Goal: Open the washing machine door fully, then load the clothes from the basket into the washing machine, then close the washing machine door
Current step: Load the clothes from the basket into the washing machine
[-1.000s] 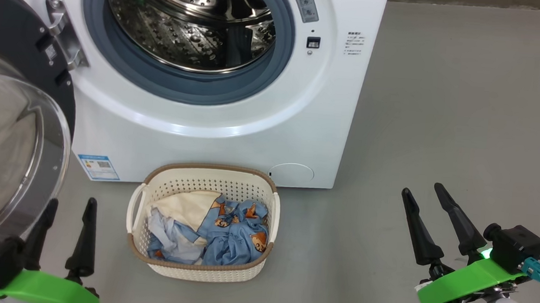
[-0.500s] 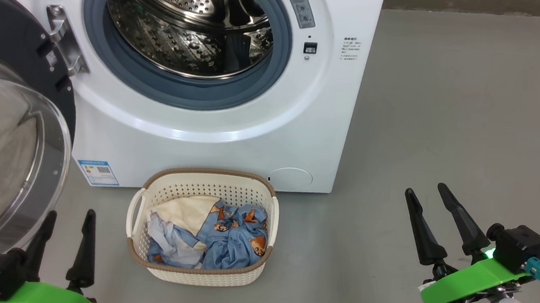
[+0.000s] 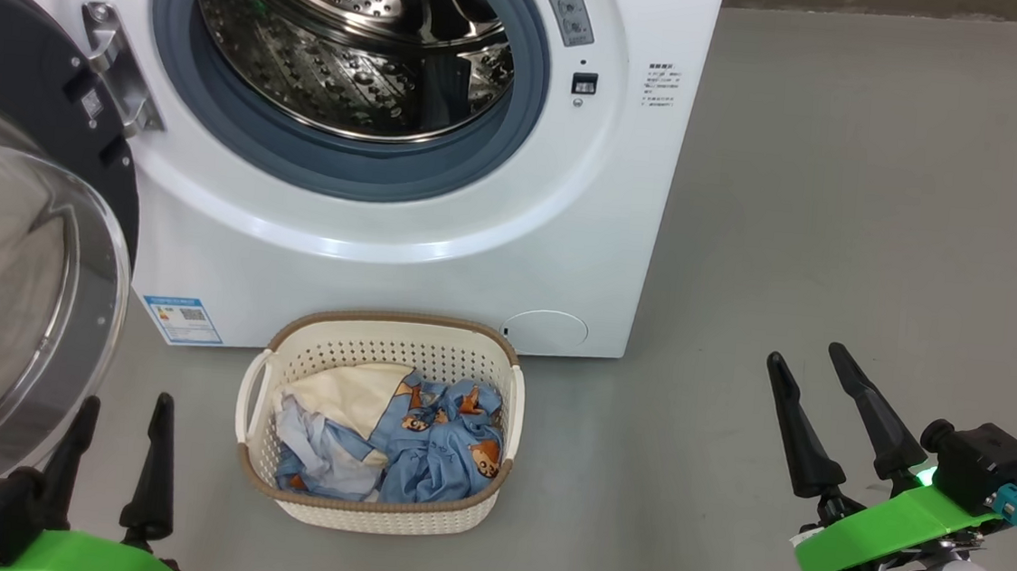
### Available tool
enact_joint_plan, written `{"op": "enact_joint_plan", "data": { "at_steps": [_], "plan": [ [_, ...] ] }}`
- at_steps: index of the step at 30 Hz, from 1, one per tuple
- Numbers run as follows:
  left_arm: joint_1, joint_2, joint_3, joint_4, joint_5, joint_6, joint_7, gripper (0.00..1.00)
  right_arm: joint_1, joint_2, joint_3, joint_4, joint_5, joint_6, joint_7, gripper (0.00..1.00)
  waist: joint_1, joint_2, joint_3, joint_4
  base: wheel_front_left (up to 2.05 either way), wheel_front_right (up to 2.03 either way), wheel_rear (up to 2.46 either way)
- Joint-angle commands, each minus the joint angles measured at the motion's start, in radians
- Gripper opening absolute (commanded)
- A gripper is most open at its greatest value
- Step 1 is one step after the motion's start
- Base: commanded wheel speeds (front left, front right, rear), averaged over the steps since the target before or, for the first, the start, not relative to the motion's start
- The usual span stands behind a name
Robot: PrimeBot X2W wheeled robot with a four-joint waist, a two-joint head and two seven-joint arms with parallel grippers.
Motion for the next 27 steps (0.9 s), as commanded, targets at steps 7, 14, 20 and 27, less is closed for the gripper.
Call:
{"op": "enact_joint_plan", "data": {
  "at_steps": [7,14,20,27],
  "plan": [
    [-0.038,0.023,0.040,-0.018,0.021,-0.009,-0.006,1.00,-0.007,0.000,0.012,-0.028,-0.013,0.002,-0.012,1.00,0.0000,0.0000,0.001,-0.001,0.00,0.00,0.00],
    [-0.041,0.026,0.037,-0.014,0.017,-0.013,-0.006,1.00,-0.008,-0.001,0.008,-0.028,-0.013,0.002,-0.012,1.00,0.0000,0.0000,0.003,0.000,0.48,-0.48,0.00],
    [-0.042,0.026,0.039,-0.015,0.015,-0.011,-0.006,1.00,-0.008,-0.001,0.009,-0.029,-0.011,0.002,-0.012,1.00,0.0000,0.0000,0.004,0.001,1.09,-1.09,0.00],
    [-0.044,0.025,0.040,-0.015,0.014,-0.010,-0.006,1.00,-0.008,-0.001,0.007,-0.030,-0.010,0.002,-0.012,1.00,0.0000,0.0000,0.005,0.002,1.11,-1.11,0.00]
  ]
}}
